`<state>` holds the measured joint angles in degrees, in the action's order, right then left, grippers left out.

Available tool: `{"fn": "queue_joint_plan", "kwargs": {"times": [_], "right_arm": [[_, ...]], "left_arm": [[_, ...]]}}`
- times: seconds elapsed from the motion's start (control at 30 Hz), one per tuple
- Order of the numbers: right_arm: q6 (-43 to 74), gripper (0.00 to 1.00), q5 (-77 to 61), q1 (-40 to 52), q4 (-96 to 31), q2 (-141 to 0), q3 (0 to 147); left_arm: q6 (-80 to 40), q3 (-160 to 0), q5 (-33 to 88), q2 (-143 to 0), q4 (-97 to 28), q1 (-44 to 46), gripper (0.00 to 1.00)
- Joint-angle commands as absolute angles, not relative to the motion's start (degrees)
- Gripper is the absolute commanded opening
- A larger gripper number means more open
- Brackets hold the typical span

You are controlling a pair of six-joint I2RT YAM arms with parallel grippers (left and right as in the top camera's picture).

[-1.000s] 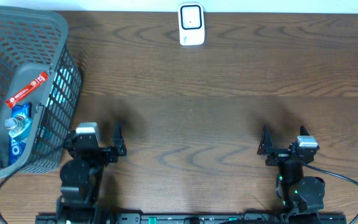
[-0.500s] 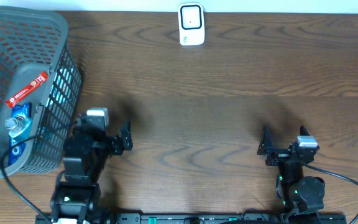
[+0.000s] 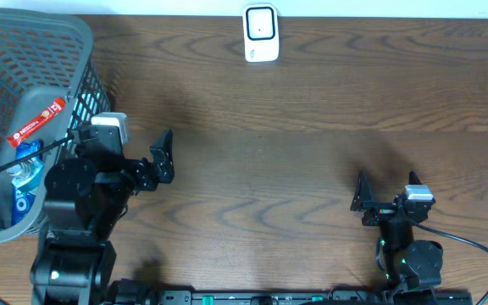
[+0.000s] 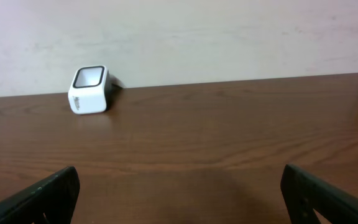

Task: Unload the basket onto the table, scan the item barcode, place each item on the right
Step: 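Raise the left gripper and reach down into the grey basket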

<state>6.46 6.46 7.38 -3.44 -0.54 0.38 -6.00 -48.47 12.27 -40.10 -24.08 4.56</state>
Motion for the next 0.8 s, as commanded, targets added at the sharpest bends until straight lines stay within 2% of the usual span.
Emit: {"fn": "queue_joint_plan", "kwargs": {"times": [0.0, 0.17, 0.3, 0.57, 0.77], "right_arm": [[5.67, 0.99, 7.18, 7.92, -3.64, -0.49, 0.32], [5.67, 0.99, 7.18, 7.92, -3.64, -0.49, 0.32], [5.67, 0.99, 7.18, 7.92, -3.64, -0.49, 0.32], [5.67, 0.99, 7.18, 7.92, -3.64, -0.49, 0.32], [5.67, 0.99, 7.16, 7.92, -3.64, -0.49, 0.32]], "left_arm": [[-6.07, -49.63, 13.91, -39.70, -23.64, 4.34, 0.98], [-6.31, -52.47, 13.82, -40.88, -25.78, 4.29, 0.98], [-8.91, -57.34, 8.27, -43.40, -28.29, 4.29, 0.98], [-9.91, -77.45, -0.99, -55.18, -40.23, 3.60, 0.98], [-15.68, -91.70, -4.38, -64.99, -47.83, -2.24, 0.98]]}}
